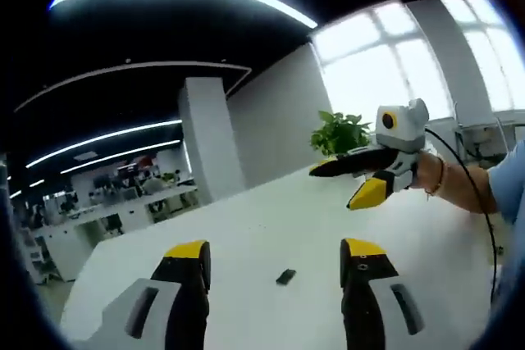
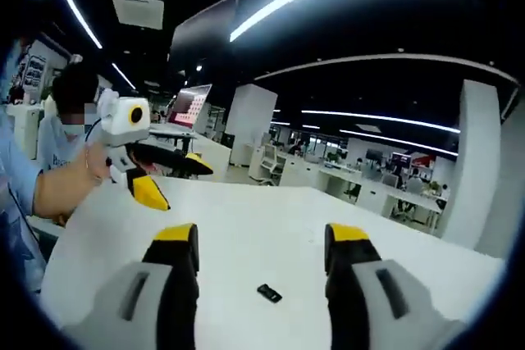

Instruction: Snap the two parts of the plastic buckle together until the buckle closes and remains connected.

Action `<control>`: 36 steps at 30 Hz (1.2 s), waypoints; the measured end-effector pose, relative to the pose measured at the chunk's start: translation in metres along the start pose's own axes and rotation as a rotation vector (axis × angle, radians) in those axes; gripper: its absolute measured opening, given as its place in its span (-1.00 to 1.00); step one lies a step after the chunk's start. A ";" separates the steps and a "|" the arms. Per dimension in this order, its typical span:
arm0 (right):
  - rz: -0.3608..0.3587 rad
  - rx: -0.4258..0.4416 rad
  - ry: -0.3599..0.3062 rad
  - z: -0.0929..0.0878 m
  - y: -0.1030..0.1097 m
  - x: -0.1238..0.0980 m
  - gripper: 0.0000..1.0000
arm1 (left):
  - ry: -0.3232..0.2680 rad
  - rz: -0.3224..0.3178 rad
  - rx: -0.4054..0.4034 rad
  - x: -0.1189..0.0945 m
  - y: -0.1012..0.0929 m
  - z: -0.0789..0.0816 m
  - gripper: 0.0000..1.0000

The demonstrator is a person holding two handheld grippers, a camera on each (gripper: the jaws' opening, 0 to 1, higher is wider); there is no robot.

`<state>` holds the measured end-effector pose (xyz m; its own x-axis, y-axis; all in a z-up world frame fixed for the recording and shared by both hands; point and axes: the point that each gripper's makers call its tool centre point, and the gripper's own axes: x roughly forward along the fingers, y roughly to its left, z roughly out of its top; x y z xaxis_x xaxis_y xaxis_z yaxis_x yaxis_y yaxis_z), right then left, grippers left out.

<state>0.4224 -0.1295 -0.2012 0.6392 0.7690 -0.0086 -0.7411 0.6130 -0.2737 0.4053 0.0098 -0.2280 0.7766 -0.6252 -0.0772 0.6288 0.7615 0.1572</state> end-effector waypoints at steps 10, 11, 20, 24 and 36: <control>-0.278 -0.095 -0.108 0.018 0.001 -0.087 -0.49 | -0.179 0.231 -0.101 -0.070 0.015 -0.018 0.28; -0.329 -0.104 -0.101 0.011 -0.001 -0.100 -0.53 | -0.178 0.246 -0.099 -0.075 0.017 -0.022 0.28; -0.650 -0.072 -0.083 -0.029 -0.045 -0.173 -0.49 | -0.160 0.296 -0.143 -0.076 0.040 -0.046 0.25; -0.759 0.031 -0.065 -0.054 -0.059 -0.199 -0.36 | -0.126 0.323 -0.087 -0.077 0.036 -0.057 0.29; -0.681 0.126 -0.010 -0.071 -0.042 -0.176 -0.05 | -0.146 0.340 -0.083 -0.081 0.030 -0.060 0.31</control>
<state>0.3551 -0.3034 -0.2562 0.9692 0.2065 0.1340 -0.1939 0.9758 -0.1011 0.3639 0.0937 -0.2765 0.9316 -0.3471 0.1080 0.3414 0.9374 0.0686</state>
